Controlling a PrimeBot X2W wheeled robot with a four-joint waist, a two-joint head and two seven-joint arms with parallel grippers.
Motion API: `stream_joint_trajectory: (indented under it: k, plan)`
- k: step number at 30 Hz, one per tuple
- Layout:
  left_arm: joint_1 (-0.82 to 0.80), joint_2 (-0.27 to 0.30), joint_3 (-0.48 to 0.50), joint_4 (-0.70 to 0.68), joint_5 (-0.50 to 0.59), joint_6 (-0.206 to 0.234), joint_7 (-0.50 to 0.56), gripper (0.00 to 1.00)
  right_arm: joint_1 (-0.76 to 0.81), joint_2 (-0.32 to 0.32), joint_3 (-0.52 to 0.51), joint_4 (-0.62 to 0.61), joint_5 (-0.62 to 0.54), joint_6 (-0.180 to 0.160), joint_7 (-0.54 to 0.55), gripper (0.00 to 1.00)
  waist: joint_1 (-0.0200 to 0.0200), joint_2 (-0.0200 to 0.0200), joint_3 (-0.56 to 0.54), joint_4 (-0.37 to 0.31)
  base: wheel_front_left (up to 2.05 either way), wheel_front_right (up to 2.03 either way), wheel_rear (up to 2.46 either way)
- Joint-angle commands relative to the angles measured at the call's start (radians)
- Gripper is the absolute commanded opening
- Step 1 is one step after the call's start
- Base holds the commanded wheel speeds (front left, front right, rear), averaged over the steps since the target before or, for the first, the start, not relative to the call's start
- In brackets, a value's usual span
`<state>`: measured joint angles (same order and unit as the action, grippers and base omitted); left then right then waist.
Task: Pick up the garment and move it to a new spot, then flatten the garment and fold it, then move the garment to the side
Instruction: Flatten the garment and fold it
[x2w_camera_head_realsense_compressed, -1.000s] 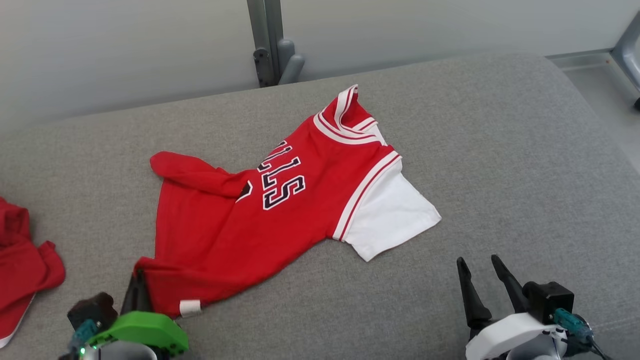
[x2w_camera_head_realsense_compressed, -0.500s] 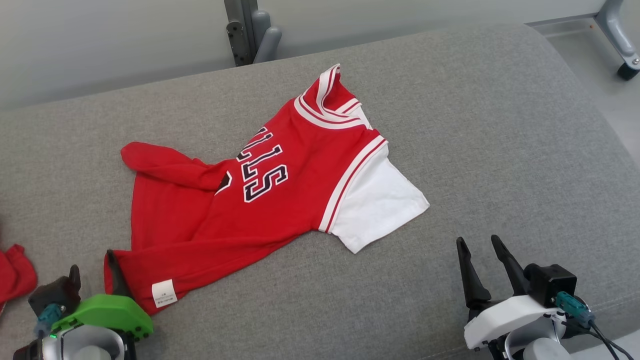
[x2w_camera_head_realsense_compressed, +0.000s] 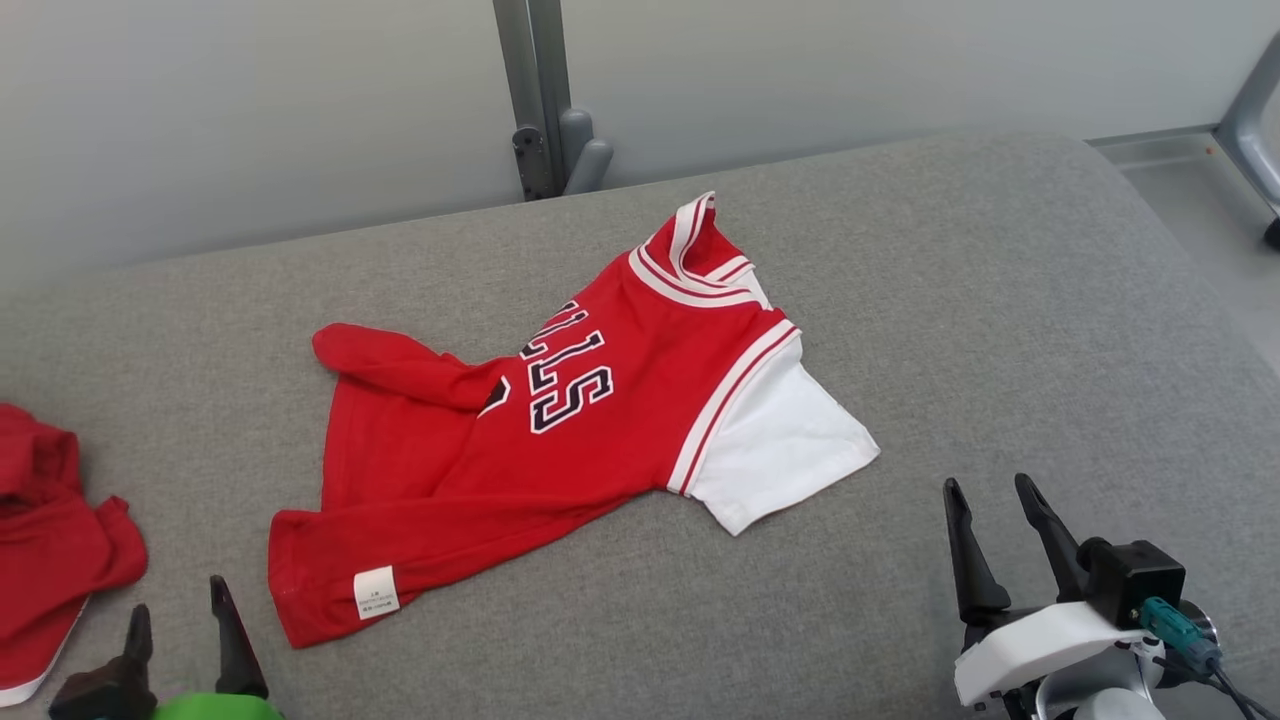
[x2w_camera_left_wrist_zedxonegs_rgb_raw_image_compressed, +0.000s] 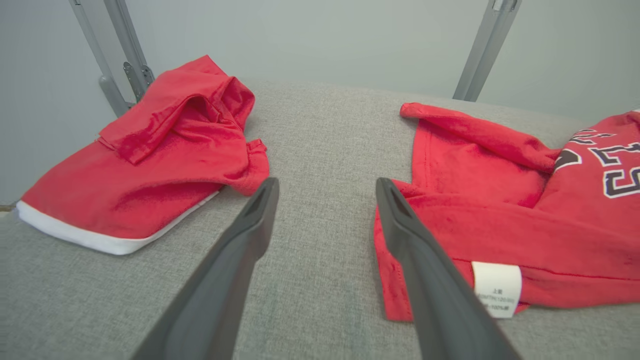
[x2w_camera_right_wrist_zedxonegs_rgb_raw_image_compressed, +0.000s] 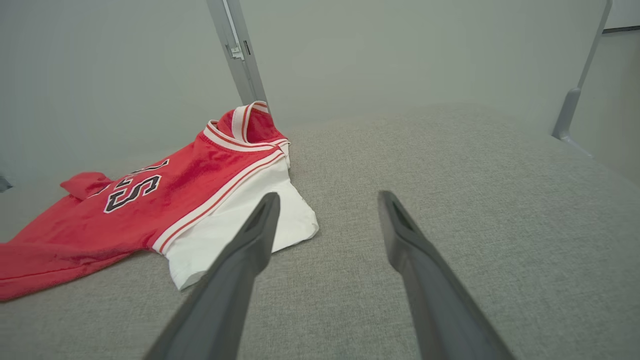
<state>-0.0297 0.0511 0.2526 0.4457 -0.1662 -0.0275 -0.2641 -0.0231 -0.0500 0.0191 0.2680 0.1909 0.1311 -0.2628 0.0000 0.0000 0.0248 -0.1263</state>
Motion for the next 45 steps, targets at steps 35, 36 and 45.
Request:
stream_joint_trajectory:
  k: [35, 36, 45]
  plan:
    - [0.167, 0.001, -0.293, -0.087, -0.049, 0.016, 0.000, 1.00, 0.075, -0.002, 0.002, 0.027, -0.044, -0.001, -0.003, 1.00, 0.0000, 0.0000, -0.107, 0.115, 0.00, 0.00, 0.00]
    - [0.160, 0.001, -0.298, -0.083, -0.052, 0.016, 0.000, 1.00, 0.072, -0.002, 0.000, 0.028, -0.043, -0.001, -0.003, 1.00, 0.0000, 0.0000, -0.099, 0.116, 0.00, 0.00, 0.00]
    - [0.086, 0.001, -0.310, -0.055, -0.077, 0.023, 0.000, 1.00, 0.027, -0.002, -0.003, 0.052, -0.031, -0.001, -0.003, 1.00, 0.0000, 0.0000, -0.006, 0.129, 0.00, 0.00, 0.00]
